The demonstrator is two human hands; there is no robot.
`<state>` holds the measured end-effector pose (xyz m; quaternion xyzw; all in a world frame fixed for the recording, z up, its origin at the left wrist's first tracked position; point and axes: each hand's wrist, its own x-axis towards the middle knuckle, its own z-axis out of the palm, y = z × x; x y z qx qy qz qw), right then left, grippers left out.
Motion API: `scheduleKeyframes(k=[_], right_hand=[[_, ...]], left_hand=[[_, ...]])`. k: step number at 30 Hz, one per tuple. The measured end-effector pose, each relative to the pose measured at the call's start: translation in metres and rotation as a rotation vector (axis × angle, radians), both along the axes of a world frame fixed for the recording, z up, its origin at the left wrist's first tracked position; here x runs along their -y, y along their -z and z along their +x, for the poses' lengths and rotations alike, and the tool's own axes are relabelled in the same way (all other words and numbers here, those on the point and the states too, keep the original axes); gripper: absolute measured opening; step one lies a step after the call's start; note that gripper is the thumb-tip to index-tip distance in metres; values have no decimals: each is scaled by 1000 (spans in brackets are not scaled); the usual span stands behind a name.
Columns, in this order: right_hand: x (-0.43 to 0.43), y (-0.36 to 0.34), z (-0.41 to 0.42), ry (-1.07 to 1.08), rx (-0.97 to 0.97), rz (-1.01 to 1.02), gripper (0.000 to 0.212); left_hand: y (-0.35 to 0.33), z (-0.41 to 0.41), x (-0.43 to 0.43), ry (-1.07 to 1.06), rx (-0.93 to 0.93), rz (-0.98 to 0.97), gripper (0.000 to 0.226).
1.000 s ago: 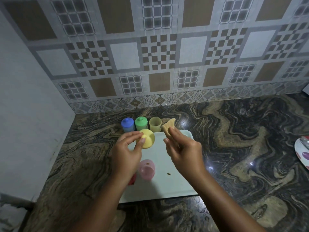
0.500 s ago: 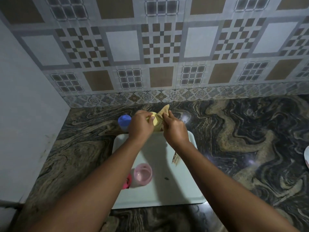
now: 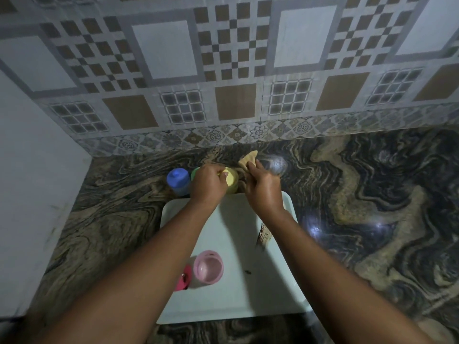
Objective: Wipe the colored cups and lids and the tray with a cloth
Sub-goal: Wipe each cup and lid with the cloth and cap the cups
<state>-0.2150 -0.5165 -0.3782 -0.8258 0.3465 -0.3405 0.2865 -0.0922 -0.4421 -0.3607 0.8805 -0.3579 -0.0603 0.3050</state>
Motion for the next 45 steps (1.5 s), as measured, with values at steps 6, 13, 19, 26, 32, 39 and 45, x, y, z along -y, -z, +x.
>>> scheduleKeyframes(k=[6, 13, 19, 26, 32, 39, 45], right_hand=[[0, 5, -3, 12, 37, 19, 20], [-2, 10, -5, 19, 30, 75, 26], [-5, 8, -6, 26, 37, 102, 24], [-6, 2, -7, 32, 64, 136, 24], [-8, 0, -9, 21, 84, 160, 31], [-14, -15, -15, 46, 80, 257, 36], [-36, -36, -33, 21, 121, 447, 8]], left_hand=[[-1, -2, 6, 15, 39, 28, 24], [5, 1, 8, 58, 82, 46, 22], [3, 5, 10, 97, 70, 133, 24], [7, 2, 6, 109, 58, 140, 28], [-2, 3, 8, 104, 119, 235, 33], [-14, -4, -8, 143, 166, 19, 38], [-48, -13, -62, 208, 149, -164, 21]])
